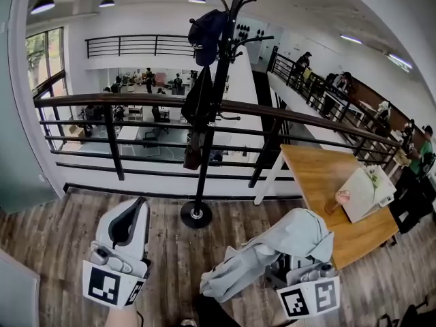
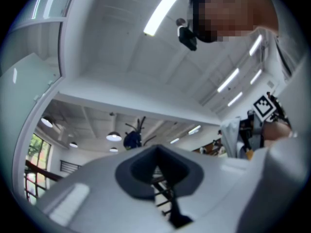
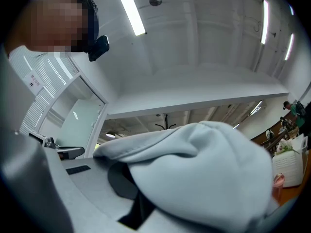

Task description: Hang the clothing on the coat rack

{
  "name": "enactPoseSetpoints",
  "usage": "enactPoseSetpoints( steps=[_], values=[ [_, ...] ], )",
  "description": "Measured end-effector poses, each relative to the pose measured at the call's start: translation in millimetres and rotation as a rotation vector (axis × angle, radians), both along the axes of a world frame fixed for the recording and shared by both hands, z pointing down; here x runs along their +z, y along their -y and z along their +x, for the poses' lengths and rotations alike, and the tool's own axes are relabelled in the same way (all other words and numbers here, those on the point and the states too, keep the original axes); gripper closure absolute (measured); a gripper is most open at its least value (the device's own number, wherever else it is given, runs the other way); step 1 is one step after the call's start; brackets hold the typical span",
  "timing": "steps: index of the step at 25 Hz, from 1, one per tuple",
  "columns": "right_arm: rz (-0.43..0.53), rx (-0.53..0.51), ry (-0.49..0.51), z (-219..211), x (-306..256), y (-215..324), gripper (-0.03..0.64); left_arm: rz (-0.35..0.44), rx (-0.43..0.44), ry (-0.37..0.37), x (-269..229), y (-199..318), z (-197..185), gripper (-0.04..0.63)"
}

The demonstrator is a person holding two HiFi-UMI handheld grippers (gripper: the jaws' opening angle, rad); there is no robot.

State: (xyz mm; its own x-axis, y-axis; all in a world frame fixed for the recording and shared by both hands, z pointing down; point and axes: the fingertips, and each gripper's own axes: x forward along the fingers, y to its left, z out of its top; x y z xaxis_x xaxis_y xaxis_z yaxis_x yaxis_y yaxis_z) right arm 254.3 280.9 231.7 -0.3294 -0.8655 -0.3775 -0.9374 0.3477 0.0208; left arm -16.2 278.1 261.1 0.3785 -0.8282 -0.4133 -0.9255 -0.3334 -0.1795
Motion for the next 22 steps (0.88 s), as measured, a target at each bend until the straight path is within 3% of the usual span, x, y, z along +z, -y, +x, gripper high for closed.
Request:
enactPoseSetpoints(
  steps=[22],
  values=[
    [0.030, -0.120, 0.005, -5, -15, 197, 0.604, 0.046, -0.066, 0.012, -22, 177, 10, 0.589]
  ],
)
